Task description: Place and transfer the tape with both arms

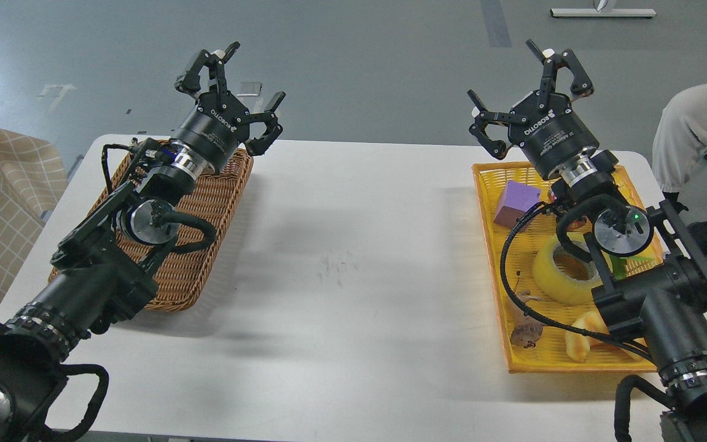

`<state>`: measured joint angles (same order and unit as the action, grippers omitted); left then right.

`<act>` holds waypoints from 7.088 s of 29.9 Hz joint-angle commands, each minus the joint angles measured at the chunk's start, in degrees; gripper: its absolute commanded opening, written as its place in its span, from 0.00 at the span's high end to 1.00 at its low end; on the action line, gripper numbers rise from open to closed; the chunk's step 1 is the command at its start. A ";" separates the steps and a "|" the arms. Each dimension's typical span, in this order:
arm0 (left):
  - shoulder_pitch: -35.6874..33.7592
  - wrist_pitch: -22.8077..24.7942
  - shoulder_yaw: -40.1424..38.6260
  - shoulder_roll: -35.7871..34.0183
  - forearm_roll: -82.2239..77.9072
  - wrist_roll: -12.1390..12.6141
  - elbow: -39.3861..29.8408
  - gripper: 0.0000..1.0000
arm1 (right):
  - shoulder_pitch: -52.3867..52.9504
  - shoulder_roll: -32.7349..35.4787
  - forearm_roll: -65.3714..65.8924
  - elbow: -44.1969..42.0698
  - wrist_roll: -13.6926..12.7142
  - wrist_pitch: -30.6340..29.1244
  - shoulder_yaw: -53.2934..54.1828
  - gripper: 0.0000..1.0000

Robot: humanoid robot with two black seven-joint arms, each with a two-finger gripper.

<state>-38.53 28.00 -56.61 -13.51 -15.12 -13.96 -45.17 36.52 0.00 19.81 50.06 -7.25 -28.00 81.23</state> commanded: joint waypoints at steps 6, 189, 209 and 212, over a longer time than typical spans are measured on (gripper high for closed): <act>-0.15 0.00 0.01 0.06 0.09 -0.02 0.00 0.02 | -0.05 0.00 -0.03 0.56 0.40 0.00 0.16 0.00; -0.50 0.00 0.01 0.77 0.09 0.07 -1.85 0.02 | 13.66 27.53 72.13 19.47 -0.39 0.00 -47.12 1.00; -0.50 0.00 0.01 0.85 0.09 0.07 -1.85 0.02 | 17.71 9.32 72.66 6.19 -0.57 0.00 -56.61 1.00; -0.50 0.00 0.01 0.85 0.09 0.07 -1.85 0.02 | 17.71 7.39 72.66 4.79 -0.66 0.00 -56.97 1.00</act>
<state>-38.95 28.00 -56.60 -12.65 -15.03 -13.89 -47.02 54.13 9.25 92.46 56.25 -7.82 -28.00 24.81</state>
